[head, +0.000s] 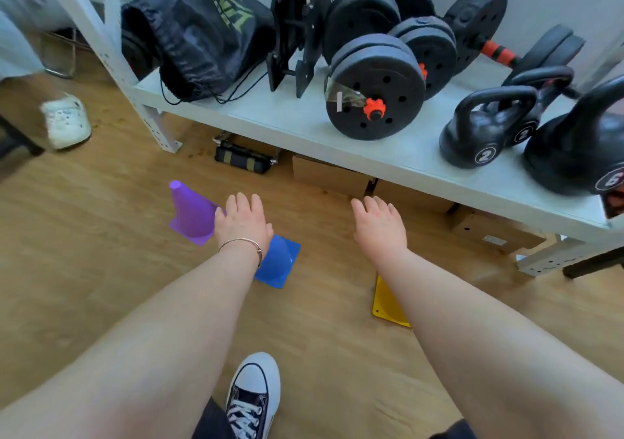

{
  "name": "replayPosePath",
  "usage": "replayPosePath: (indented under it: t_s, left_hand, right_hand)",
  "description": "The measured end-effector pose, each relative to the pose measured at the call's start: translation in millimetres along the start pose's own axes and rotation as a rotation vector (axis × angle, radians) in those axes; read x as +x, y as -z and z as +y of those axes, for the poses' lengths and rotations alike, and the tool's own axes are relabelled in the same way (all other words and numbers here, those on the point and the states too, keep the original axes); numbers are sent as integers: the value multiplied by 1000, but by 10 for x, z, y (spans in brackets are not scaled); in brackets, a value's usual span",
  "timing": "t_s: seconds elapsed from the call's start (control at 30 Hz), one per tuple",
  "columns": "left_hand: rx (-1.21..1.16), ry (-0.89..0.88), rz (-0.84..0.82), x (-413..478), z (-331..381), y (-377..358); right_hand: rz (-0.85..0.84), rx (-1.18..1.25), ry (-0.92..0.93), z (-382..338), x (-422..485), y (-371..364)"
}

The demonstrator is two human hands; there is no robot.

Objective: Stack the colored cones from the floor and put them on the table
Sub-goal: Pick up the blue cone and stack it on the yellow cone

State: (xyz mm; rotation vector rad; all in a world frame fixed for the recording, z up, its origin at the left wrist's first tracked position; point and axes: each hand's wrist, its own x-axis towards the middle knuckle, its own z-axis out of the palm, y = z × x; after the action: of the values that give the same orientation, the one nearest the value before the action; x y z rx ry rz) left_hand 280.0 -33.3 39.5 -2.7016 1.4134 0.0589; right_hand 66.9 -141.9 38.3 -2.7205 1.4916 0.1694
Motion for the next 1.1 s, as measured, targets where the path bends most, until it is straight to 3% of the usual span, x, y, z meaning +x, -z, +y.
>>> replayPosePath:
  t_s: [0.17,0.4,0.67,0.87,1.1]
  left_hand:
    - [-93,163,-74,-3,-479,-590]
    - [-5,19,-213,9,-791,-866]
    - [31,-95,-450,425,-649,-489]
    - [32,-136,-480,467,-786,-771]
    - [-107,-165,-582,503,-650,-1177]
  right_hand:
    - [-116,20,61,-523,90,-467]
    - [-228,102,53,-891,47,-671]
    - [-279,92,32,-807,103,-464]
    - [-288,161,39,-917,353,-599]
    - [-510,231,46,-1224,437,-1059]
